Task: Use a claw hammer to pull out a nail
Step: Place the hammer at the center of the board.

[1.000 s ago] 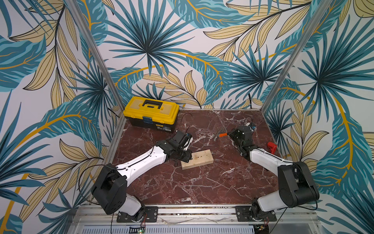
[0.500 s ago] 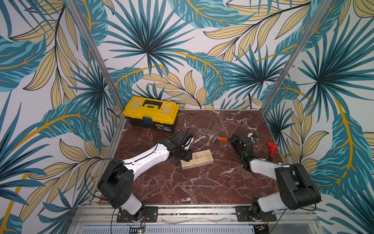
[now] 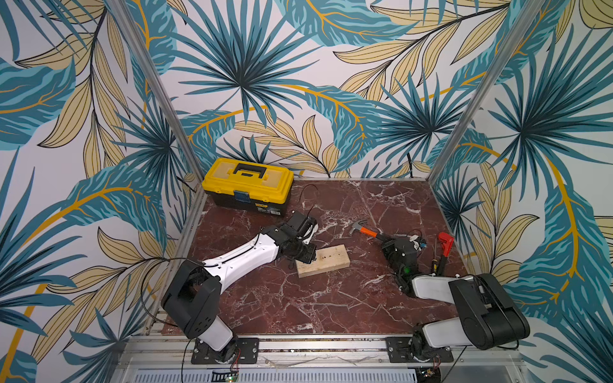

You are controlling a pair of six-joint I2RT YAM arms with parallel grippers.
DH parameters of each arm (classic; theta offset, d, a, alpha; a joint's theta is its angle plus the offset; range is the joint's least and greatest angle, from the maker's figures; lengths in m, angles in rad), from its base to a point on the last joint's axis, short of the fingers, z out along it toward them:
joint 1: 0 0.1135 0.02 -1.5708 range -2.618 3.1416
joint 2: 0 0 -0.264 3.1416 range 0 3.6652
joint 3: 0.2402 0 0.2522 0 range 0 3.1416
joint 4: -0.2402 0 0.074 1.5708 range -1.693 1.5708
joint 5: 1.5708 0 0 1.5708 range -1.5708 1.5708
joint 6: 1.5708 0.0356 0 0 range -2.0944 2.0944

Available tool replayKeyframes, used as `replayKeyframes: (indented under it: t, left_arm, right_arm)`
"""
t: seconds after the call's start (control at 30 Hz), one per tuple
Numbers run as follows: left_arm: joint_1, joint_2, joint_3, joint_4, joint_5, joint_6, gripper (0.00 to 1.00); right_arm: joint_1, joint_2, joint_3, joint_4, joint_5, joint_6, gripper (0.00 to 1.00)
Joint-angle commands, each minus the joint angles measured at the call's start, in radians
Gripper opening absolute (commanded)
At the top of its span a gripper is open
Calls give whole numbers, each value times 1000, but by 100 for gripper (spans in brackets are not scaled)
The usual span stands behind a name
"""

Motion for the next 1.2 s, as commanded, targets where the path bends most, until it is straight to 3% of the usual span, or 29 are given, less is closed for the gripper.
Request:
replayKeyframes:
  t: [0.0, 0.2, 0.4, 0.43, 0.47, 0.5, 0.57, 0.63, 0.77, 0.93, 1.17]
  left_arm:
    - [6, 4, 21, 12, 9, 7, 34]
    - [6, -1, 14, 12, -1, 0, 34]
    - [9, -22, 3, 27, -56, -10, 35]
    - [15, -28, -4, 37, -69, -17, 36]
    - [19, -37, -11, 46, -83, -28, 38]
    - [23, -44, -21, 56, -89, -34, 40]
    - [33, -64, -39, 78, -123, -42, 49]
    - [44, -87, -58, 96, -152, -45, 100]
    - [87, -147, -94, 110, -237, -58, 100]
    - [166, -276, -170, 177, -389, -45, 100]
    - [367, -434, -366, 405, -523, 83, 100]
  right_arm:
    - [-2, 4, -34, 60, 22, 12, 44]
    - [-2, -75, -85, -15, 74, 28, 48]
    - [-2, -315, -22, -354, 85, -83, 56]
    - [-2, -357, 6, -428, 85, -110, 67]
    - [-2, -394, 39, -502, 81, -144, 87]
    - [-2, -421, 66, -554, 74, -179, 99]
    - [-2, -467, 126, -667, 56, -251, 99]
    - [-2, -489, 179, -750, 38, -316, 99]
    - [37, -431, 352, -935, 12, -513, 99]
    - [221, -311, 510, -1010, 241, -827, 100]
    - [246, -190, 482, -672, 400, -1064, 100]
